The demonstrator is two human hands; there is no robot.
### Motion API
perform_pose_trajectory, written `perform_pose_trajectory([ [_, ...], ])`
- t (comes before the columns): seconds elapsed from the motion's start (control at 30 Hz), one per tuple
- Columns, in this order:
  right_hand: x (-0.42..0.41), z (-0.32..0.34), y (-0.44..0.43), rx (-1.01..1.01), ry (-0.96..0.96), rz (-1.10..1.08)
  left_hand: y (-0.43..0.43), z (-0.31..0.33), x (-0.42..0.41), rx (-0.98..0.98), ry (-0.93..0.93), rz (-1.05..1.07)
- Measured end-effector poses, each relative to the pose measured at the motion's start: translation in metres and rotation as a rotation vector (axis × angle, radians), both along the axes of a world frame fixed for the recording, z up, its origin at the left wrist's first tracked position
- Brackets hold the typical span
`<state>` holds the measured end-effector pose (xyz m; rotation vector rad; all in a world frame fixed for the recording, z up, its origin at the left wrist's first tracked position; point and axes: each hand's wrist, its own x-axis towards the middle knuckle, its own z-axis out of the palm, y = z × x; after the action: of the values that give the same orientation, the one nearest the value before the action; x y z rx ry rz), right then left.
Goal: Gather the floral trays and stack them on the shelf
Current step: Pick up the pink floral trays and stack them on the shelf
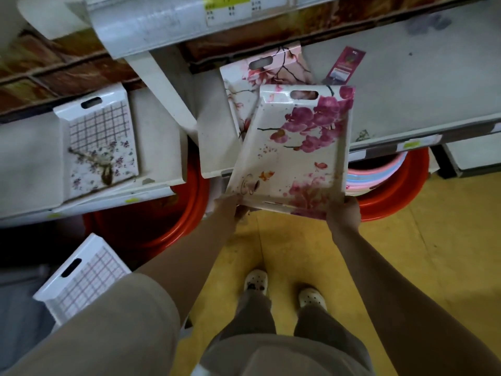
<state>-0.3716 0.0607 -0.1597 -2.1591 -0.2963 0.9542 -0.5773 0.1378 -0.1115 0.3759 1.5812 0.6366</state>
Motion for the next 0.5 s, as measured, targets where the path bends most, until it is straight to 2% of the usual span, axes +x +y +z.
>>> perform_pose_trajectory([
  [0.23, 0.019, 0.030, -0.018, 0.017, -0.020, 0.189, -0.026, 0.026, 0.001, -0.074, 0.047, 0.080],
  [0.5, 0.034, 0.061, -0.045, 0.114, 0.034, 0.296, -0.074, 0.054, -0.001, -0.060, -0.030, 0.242],
])
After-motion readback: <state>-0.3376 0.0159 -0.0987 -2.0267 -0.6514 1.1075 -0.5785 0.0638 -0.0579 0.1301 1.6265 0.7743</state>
